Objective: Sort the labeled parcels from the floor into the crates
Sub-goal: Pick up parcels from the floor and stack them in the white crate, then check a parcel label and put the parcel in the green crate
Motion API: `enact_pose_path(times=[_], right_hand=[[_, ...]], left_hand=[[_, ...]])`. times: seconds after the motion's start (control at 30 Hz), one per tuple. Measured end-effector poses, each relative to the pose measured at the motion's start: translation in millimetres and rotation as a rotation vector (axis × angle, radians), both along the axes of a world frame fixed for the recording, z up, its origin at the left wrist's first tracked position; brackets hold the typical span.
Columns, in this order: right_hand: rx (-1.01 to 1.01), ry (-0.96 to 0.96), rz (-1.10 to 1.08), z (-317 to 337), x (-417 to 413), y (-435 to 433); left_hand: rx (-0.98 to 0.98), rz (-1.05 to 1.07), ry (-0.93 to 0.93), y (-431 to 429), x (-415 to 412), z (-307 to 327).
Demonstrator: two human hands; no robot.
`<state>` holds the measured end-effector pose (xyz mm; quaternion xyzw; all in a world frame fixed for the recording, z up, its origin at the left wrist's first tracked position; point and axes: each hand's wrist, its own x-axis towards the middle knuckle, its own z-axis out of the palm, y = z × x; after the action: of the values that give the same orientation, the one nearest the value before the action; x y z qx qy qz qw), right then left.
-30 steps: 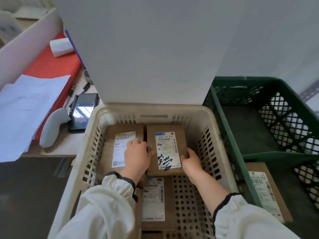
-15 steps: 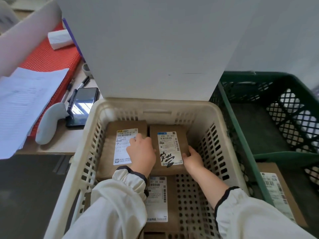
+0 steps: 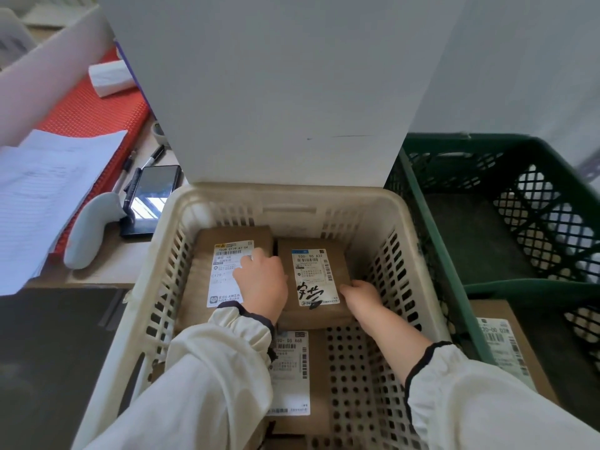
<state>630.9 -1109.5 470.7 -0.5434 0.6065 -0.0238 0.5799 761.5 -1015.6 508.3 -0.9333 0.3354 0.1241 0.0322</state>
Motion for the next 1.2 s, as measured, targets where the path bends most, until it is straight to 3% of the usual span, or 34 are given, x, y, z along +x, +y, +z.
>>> enact_pose_path(times=[0.23, 0.37, 0.53, 0.77, 1.2], right_hand=[[-0.052, 0.058, 0.112, 42.3, -5.2, -7.7], [-0.257, -0.005, 0.189, 93.5, -8.9, -0.2], [-0.452, -0.067, 0.424, 168.2, -23.7, 49.3], [-0.476, -0.209, 0.641, 246.5, -56.3, 137.5], [-0.619, -0.423, 0.912, 341.2, -29.8, 323.9]], left_hand=[[-0.081, -0.043, 0.034, 20.1, -6.3, 30.1], [-0.179, -0.052, 0.056, 40.4, -15.7, 67.3], [-0.261, -0.091, 0.178, 82.3, -34.3, 128.1], [-0.4, 0.05, 0.31, 180.8, -57.1, 211.1], [-0.57, 0.347, 0.107, 432.1, -103.3, 304.1]])
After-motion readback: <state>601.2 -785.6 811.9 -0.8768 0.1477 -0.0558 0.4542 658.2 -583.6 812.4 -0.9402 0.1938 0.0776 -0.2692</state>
